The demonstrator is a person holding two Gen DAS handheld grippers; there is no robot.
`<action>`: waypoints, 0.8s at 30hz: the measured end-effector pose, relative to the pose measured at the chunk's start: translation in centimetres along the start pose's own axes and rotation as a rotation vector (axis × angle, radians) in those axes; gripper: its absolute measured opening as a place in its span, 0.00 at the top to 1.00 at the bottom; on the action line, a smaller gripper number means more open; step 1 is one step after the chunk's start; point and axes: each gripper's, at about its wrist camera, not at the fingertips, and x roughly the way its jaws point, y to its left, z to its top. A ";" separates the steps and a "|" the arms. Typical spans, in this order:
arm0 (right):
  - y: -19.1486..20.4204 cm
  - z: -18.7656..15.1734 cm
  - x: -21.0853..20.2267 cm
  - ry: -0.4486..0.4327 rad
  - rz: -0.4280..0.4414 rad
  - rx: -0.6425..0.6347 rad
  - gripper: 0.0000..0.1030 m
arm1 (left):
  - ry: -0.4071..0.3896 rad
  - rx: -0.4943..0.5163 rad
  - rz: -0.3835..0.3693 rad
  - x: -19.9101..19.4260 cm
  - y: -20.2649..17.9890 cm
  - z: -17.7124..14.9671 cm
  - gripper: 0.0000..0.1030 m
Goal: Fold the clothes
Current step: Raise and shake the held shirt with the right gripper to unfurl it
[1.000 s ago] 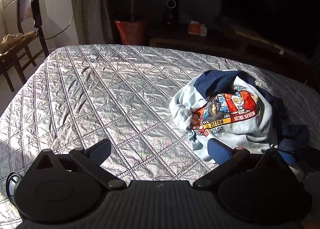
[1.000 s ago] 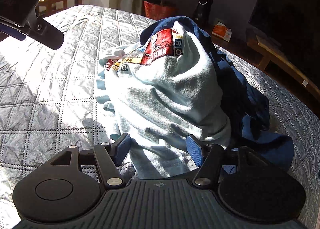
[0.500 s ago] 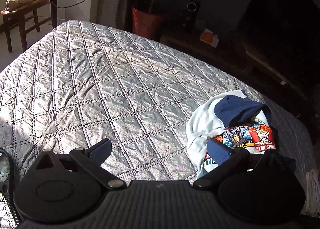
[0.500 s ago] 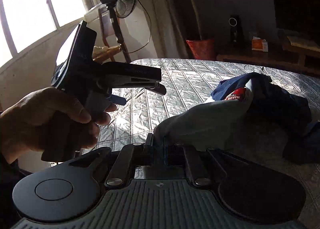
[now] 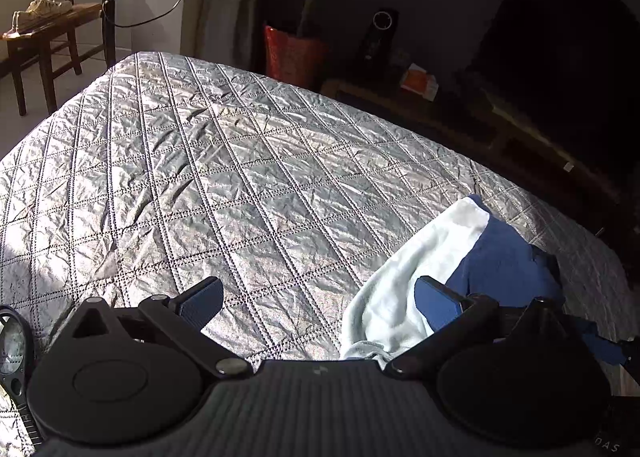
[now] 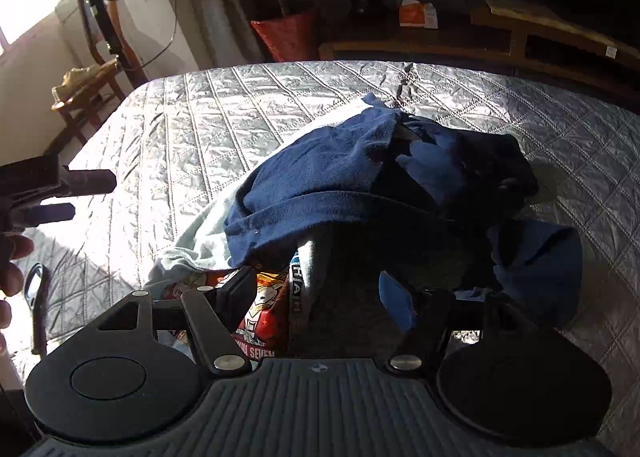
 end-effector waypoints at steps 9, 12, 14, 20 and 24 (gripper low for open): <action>-3.7 1.5 2.7 -0.128 -0.001 0.247 0.96 | -0.010 -0.019 0.008 -0.1 0.3 0.2 0.01; 0.6 3.6 1.1 -0.206 -0.079 0.003 0.96 | -0.008 -0.035 0.025 -0.1 0.6 0.3 0.01; 3.6 4.9 0.4 -0.235 -0.137 -0.160 0.95 | -0.010 -0.057 0.040 -0.1 1.1 0.4 0.01; 7.7 6.1 0.3 -0.213 -0.131 -0.348 0.92 | 0.010 -0.080 0.060 -0.1 1.8 0.3 0.01; 7.8 6.8 0.7 -0.252 -0.137 -0.276 0.93 | 0.014 -0.094 0.053 -0.3 2.1 0.4 0.01</action>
